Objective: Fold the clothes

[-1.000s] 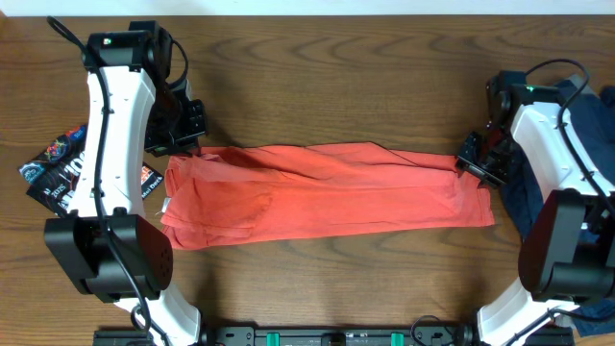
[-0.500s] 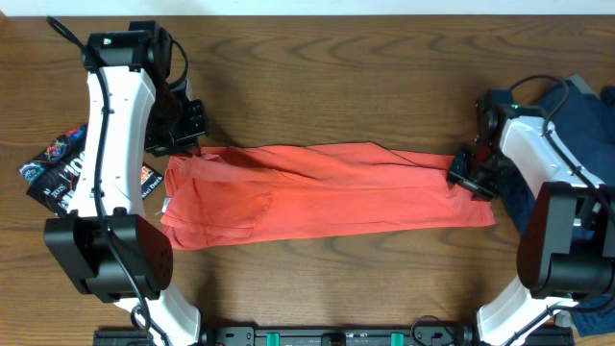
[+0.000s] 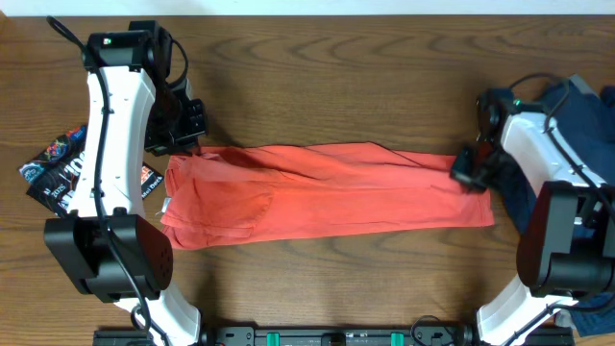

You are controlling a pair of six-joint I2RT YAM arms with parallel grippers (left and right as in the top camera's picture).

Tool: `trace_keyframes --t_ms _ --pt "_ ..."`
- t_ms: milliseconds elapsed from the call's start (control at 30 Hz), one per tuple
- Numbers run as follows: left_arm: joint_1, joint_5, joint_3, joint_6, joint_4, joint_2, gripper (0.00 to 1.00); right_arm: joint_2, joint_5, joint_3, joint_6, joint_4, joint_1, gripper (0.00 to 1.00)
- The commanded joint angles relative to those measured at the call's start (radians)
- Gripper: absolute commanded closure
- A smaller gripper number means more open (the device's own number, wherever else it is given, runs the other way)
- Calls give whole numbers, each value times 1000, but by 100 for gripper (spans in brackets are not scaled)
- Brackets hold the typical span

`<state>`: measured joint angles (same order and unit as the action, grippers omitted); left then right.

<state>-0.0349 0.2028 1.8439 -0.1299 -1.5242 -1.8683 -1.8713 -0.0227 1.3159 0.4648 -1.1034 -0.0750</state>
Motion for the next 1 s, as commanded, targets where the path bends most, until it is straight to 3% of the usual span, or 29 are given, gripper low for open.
trace_keyframes --t_ms 0,167,300,433,633,833,967 --pt "-11 -13 31 25 17 -9 94 2 -45 160 -67 0 -28 99" --pt "-53 -7 114 9 130 -9 94 2 -44 325 -142 96 -54 99" --pt "-104 2 161 -63 237 -7 94 2 -40 349 -191 175 -57 99" --pt "-147 145 163 -70 288 -5 94 -1 -41 343 -193 196 -56 99" --pt "-163 172 163 -58 179 -5 94 -2 -58 342 -220 193 -57 99" --pt "-163 169 160 29 -17 -5 94 -2 -142 341 -219 100 -57 99" --pt "-163 75 141 45 -135 -5 94 -2 -210 338 -218 -7 -58 99"
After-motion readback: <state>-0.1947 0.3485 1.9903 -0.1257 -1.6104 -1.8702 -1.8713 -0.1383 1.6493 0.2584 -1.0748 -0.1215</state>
